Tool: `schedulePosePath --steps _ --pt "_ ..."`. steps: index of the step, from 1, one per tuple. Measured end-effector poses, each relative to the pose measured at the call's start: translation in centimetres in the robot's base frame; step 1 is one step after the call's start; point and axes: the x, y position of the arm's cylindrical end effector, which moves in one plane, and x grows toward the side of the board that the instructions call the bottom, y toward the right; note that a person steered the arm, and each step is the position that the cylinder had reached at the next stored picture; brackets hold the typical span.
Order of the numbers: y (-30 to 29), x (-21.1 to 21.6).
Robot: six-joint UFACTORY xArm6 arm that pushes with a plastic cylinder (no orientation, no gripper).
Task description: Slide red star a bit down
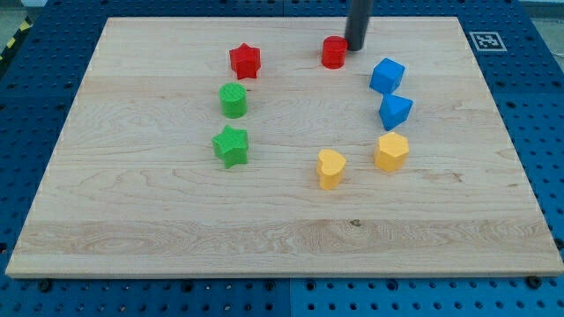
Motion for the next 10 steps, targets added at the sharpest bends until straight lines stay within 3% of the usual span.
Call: schedulePosePath --steps 3,4,5,7,10 --pt "-4.2 -1.3" --pt "-7.0 -4.8" --pt "-11.6 -4.8" --pt "-16.9 -1.7" --pt "-18.2 1.4"
